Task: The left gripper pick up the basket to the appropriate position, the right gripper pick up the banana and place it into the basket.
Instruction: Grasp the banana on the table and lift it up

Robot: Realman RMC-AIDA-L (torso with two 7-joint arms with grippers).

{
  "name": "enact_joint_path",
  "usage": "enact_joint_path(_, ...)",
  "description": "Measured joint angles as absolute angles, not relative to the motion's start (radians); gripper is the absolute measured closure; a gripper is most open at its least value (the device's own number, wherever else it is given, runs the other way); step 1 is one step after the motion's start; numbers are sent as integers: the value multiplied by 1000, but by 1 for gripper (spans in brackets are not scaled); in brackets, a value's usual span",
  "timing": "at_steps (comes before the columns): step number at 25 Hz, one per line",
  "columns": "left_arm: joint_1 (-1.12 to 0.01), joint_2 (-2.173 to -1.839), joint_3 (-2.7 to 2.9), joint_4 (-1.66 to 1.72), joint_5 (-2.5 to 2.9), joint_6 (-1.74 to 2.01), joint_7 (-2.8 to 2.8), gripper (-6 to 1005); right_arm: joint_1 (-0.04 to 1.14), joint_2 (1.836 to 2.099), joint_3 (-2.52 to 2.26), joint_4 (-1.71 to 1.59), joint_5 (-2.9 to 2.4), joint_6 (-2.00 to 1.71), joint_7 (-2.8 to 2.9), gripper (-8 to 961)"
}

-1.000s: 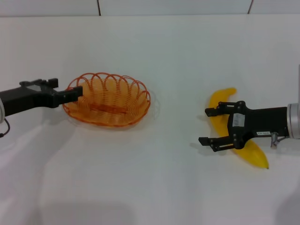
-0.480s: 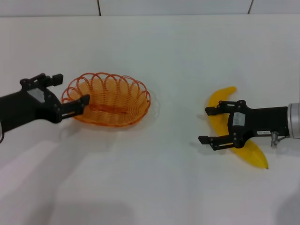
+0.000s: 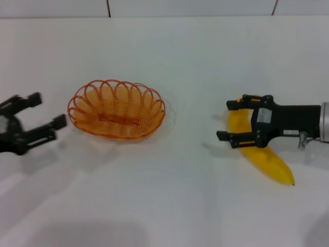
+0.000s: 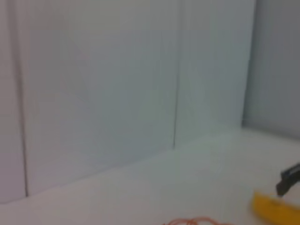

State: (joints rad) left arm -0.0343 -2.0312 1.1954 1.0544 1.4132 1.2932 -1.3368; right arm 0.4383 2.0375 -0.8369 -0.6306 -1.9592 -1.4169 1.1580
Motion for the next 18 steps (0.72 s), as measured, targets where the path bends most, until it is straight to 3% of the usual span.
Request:
enact_joint_path(5,-119,-2013,946,840,1481,1499,-1258,147,385,2050,-886,-802,-1946,-1447,1315,159)
enact_joint_path(13,-143,-2005,915,817,1579,1509,-1244,147,221,2046,-1225,-1277,-2010,-1374,1739,161)
enact_joint_path(18,-160,-2008,913,816,1626,1496,-1246,147,219,2046,-1360,-1430,-2233,-1361,1997,163)
